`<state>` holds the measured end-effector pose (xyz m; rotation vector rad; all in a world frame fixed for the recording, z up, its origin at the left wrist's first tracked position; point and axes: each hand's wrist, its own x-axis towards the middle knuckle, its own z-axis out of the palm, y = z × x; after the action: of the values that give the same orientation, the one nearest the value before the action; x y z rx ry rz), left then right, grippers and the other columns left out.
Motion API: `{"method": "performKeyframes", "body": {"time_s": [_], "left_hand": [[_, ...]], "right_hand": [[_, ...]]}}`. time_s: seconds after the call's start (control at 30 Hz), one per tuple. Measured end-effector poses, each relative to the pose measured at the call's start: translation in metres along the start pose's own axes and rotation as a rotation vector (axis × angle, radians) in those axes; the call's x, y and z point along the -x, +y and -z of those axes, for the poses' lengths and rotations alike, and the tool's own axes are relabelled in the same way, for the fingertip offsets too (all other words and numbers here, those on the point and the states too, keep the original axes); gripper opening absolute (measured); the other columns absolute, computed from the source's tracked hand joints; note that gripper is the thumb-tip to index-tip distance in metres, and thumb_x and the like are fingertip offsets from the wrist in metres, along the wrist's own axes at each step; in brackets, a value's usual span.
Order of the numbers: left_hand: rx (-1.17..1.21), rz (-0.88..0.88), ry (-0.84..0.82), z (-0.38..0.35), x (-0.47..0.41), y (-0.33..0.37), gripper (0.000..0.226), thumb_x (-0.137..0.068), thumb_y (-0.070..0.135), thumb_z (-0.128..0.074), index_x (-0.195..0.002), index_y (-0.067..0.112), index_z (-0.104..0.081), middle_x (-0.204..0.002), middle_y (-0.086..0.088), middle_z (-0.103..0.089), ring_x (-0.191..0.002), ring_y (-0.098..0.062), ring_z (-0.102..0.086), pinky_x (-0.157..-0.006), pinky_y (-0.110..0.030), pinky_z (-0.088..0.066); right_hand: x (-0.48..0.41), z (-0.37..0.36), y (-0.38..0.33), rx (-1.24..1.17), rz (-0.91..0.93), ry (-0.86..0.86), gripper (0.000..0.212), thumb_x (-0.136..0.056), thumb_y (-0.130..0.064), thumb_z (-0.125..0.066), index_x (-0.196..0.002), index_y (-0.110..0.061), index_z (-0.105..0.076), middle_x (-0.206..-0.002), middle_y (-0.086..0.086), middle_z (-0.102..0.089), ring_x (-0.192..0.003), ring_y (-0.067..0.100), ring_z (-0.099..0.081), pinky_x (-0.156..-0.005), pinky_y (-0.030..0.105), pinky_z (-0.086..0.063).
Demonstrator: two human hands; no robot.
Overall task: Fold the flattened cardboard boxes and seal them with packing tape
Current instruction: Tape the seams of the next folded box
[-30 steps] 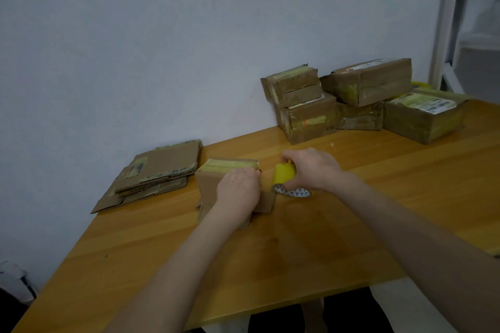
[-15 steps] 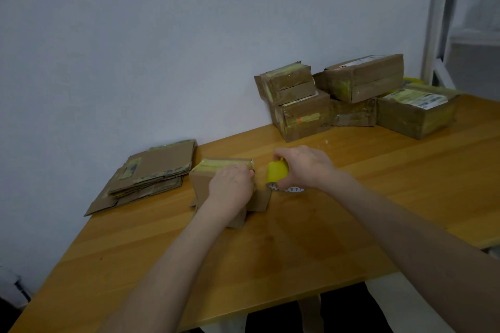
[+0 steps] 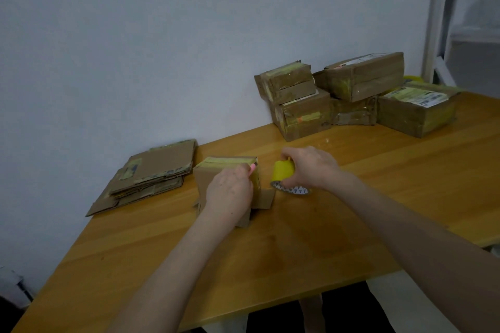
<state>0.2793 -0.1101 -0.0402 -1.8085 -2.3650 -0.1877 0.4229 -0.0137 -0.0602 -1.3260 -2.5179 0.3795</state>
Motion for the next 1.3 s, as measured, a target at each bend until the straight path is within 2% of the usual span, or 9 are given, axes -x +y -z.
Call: {"method": "performKeyframes", "body": {"time_s": [0.13, 0.3, 0.53, 0.6, 0.7, 0.83, 0.97, 1.13, 1.3], "left_hand": [[-0.088, 0.022, -0.045, -0.005, -0.002, 0.010, 0.028, -0.103, 0.027, -0.035, -0.112, 0.011, -0.057, -0.093, -0.005, -0.058, -0.083, -0.020, -0.055, -0.071, -0.031, -0.050], [-0.183, 0.073, -0.104, -0.005, -0.007, 0.021, 0.021, -0.102, 0.017, -0.041, -0.117, 0.011, -0.054, -0.114, -0.008, -0.058, -0.107, -0.023, -0.055, -0.077, -0.031, -0.045], [-0.149, 0.061, -0.087, -0.003, -0.011, 0.023, 0.028, -0.104, 0.019, -0.033, -0.123, 0.010, -0.050, -0.122, -0.010, -0.055, -0.114, -0.026, -0.052, -0.081, -0.033, -0.043], [-0.090, 0.070, -0.085, -0.003, -0.012, 0.019, 0.025, -0.103, 0.019, -0.036, -0.118, 0.009, -0.053, -0.119, -0.010, -0.057, -0.112, -0.026, -0.053, -0.081, -0.033, -0.044], [-0.005, 0.070, -0.077, -0.008, -0.015, 0.012, 0.014, -0.100, 0.017, -0.042, -0.098, 0.012, -0.054, -0.102, -0.008, -0.059, -0.100, -0.025, -0.056, -0.072, -0.032, -0.043], [0.053, 0.129, -0.178, -0.036, -0.008, -0.004, 0.021, -0.100, 0.025, -0.045, -0.086, 0.011, -0.053, -0.093, -0.008, -0.062, -0.084, -0.024, -0.059, -0.071, -0.034, -0.052], [0.108, 0.134, -0.130, -0.049, 0.001, -0.009, 0.038, -0.103, 0.036, -0.031, -0.098, 0.009, -0.057, -0.090, -0.005, -0.057, -0.082, -0.023, -0.056, -0.069, -0.034, -0.047], [0.140, 0.009, -0.001, -0.053, -0.008, -0.010, 0.022, -0.101, 0.023, -0.037, -0.110, 0.011, -0.053, -0.086, -0.007, -0.063, -0.073, -0.024, -0.063, -0.066, -0.037, -0.056], [0.082, -0.001, -0.102, -0.072, -0.003, -0.012, 0.027, -0.101, 0.018, -0.038, -0.126, 0.015, -0.047, -0.098, -0.006, -0.062, -0.081, -0.021, -0.064, -0.071, -0.034, -0.057]], "right_hand": [[0.001, 0.002, -0.001, 0.012, 0.002, 0.013, 0.051, -0.077, -0.046, -0.072, -0.118, -0.029, -0.048, -0.098, -0.004, -0.056, -0.086, 0.018, -0.053, -0.070, 0.029, -0.047], [0.001, 0.003, -0.004, 0.021, 0.026, 0.031, 0.051, -0.077, -0.047, -0.071, -0.118, -0.029, -0.048, -0.099, -0.004, -0.056, -0.087, 0.019, -0.052, -0.068, 0.030, -0.042], [0.002, 0.006, -0.010, 0.055, 0.052, 0.046, 0.054, -0.075, -0.050, -0.071, -0.121, -0.032, -0.047, -0.104, -0.002, -0.058, -0.089, 0.020, -0.052, -0.074, 0.033, -0.048], [0.003, 0.007, -0.012, 0.062, 0.062, 0.057, 0.054, -0.075, -0.050, -0.070, -0.121, -0.032, -0.047, -0.107, -0.001, -0.059, -0.093, 0.021, -0.054, -0.076, 0.034, -0.047], [0.004, 0.007, -0.016, 0.066, 0.069, 0.059, 0.054, -0.075, -0.049, -0.071, -0.121, -0.032, -0.047, -0.109, -0.001, -0.060, -0.095, 0.021, -0.054, -0.076, 0.033, -0.047], [0.005, 0.006, -0.013, -0.011, 0.054, 0.057, 0.052, -0.075, -0.049, -0.070, -0.119, -0.031, -0.048, -0.102, -0.004, -0.059, -0.089, 0.018, -0.054, -0.072, 0.031, -0.048], [0.001, 0.005, 0.007, -0.035, -0.010, 0.058, 0.050, -0.074, -0.050, -0.071, -0.115, -0.033, -0.048, -0.101, -0.004, -0.059, -0.090, 0.018, -0.057, -0.075, 0.035, -0.053], [-0.008, -0.008, 0.019, -0.267, -0.076, 0.103, 0.049, -0.071, -0.042, -0.077, -0.110, -0.029, -0.050, -0.102, -0.004, -0.060, -0.089, 0.016, -0.059, -0.075, 0.037, -0.056], [-0.009, -0.017, 0.029, -0.521, -0.074, 0.121, 0.050, -0.070, -0.031, -0.081, -0.112, -0.024, -0.053, -0.114, -0.003, -0.056, -0.106, 0.016, -0.054, -0.084, 0.036, -0.053]]}}
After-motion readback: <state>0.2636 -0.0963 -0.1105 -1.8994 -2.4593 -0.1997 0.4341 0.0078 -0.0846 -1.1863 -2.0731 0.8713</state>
